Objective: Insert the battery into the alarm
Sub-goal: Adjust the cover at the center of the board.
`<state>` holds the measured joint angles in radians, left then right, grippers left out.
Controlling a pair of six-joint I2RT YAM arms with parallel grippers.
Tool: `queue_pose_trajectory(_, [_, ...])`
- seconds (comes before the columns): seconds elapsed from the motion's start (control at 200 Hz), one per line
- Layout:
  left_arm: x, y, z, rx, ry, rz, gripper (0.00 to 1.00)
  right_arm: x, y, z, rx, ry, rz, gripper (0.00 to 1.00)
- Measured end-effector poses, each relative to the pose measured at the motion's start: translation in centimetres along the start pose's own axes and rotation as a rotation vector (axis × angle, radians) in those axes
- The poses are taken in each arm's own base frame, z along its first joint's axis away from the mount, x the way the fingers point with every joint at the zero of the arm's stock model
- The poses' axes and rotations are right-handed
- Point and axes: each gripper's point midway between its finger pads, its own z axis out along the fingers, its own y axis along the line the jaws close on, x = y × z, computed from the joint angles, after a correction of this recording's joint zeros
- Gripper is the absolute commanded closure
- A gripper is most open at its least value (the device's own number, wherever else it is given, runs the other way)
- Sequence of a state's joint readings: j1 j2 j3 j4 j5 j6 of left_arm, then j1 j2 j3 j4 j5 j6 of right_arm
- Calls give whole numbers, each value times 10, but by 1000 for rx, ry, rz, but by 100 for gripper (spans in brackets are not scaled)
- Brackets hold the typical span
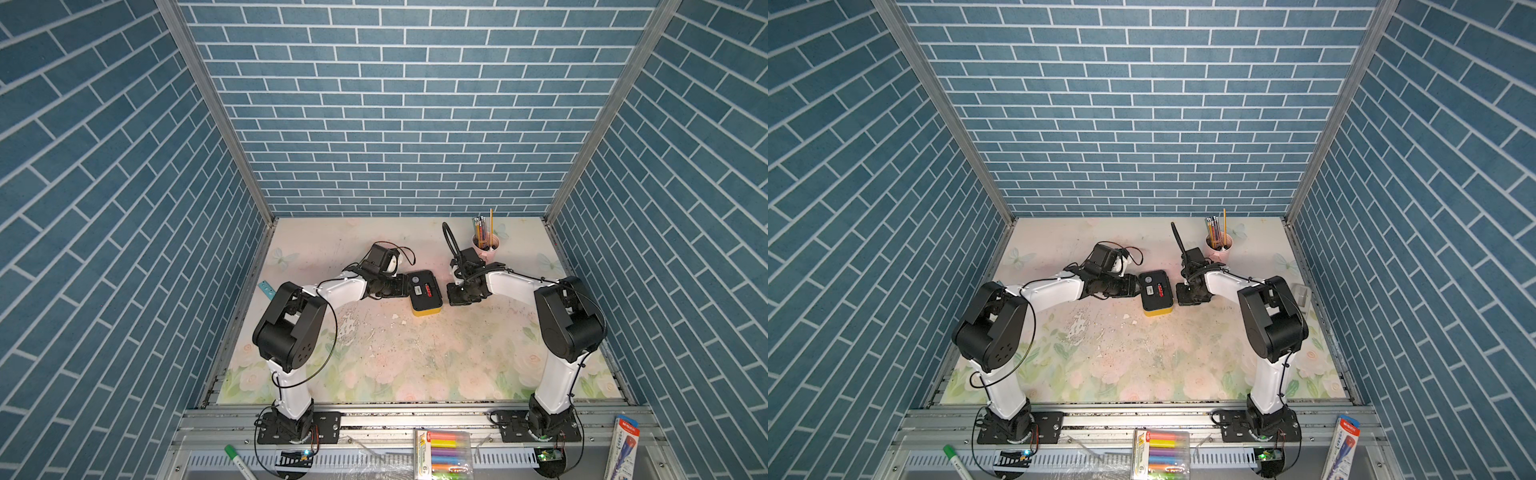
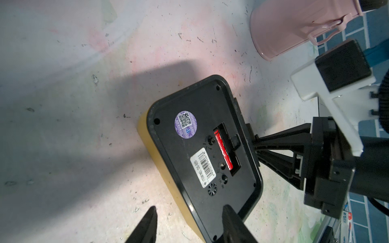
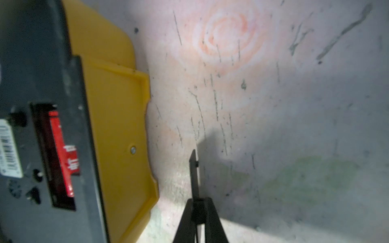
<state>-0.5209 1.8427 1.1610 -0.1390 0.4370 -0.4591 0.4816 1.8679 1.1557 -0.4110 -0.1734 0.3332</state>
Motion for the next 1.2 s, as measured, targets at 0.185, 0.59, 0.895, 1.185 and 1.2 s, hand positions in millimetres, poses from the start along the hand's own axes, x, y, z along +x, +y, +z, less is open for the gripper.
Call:
queue_pose_trajectory(0.185, [0, -1, 0, 1, 0, 2, 48, 6, 5, -1, -80, -7, 63, 95])
queue_pose_trajectory(0.59, [2, -4, 1, 3, 3, 5, 48, 6, 6, -2, -205, -22, 164, 80])
queue_pose_trajectory(0.895, [2, -4, 1, 3, 4, 5, 48, 6, 2, -4, -179, -23, 178, 73])
queue_pose_trajectory(1.185, [3, -5, 2, 3, 5, 7, 48, 8, -15, -9, -69, -13, 175, 68])
queue_pose_trajectory(1.2, [3, -5, 2, 3, 5, 7, 48, 8, -15, -9, -64, -12, 175, 68])
